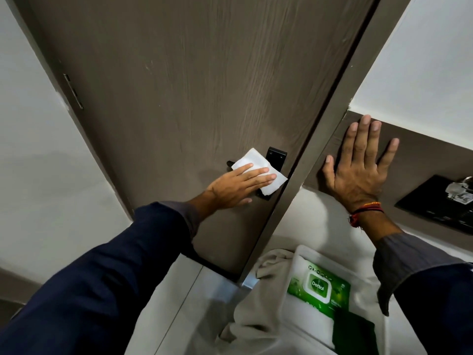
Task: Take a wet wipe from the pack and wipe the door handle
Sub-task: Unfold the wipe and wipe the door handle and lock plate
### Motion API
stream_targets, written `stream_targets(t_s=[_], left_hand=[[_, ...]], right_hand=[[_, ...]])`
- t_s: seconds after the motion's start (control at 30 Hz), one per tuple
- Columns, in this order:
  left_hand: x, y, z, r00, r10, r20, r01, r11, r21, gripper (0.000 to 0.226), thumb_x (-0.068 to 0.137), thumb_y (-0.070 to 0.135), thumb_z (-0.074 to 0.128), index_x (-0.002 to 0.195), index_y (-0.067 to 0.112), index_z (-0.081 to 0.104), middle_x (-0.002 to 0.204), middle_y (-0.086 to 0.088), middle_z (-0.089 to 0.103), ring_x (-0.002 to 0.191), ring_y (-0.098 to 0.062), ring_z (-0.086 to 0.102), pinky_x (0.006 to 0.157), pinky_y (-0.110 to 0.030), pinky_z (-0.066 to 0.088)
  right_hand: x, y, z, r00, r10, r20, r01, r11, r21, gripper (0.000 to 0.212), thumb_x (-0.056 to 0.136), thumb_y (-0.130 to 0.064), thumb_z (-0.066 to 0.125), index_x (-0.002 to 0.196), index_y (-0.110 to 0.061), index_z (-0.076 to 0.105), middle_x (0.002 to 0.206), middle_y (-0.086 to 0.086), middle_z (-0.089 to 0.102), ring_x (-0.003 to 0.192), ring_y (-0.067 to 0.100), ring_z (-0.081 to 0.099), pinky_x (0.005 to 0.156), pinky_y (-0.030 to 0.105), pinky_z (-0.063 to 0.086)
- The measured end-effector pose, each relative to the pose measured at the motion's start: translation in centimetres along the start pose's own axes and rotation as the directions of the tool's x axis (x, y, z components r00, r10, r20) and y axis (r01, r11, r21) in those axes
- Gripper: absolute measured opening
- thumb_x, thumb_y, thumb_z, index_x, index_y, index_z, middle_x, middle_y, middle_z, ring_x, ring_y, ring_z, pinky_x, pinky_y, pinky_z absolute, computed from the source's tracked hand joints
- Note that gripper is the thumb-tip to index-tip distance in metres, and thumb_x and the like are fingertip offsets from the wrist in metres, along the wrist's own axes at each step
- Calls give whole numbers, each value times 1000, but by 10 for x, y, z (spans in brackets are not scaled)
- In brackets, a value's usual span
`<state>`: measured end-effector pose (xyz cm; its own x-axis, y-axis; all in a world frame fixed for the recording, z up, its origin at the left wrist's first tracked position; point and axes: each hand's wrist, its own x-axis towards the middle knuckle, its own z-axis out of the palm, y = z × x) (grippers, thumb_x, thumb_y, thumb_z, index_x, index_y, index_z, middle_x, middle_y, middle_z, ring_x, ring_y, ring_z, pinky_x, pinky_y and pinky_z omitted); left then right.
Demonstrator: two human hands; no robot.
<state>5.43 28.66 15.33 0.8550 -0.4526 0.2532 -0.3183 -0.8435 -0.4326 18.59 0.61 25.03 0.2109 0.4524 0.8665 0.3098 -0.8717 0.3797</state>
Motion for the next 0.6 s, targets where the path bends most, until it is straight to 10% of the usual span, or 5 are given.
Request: stream_targets(t_s=[0.6], left_hand=[[-16, -42, 5, 994, 111, 2, -108, 975, -194, 94, 85, 31, 75, 161, 22, 21, 168, 0, 26, 155, -19, 24, 127, -43, 25]], right_hand=[[-3, 1, -1, 1000, 3, 19, -2, 998, -56, 79, 104, -44, 36, 165, -3, 7, 173, 13, -11, 162, 30, -7, 129, 57, -7]])
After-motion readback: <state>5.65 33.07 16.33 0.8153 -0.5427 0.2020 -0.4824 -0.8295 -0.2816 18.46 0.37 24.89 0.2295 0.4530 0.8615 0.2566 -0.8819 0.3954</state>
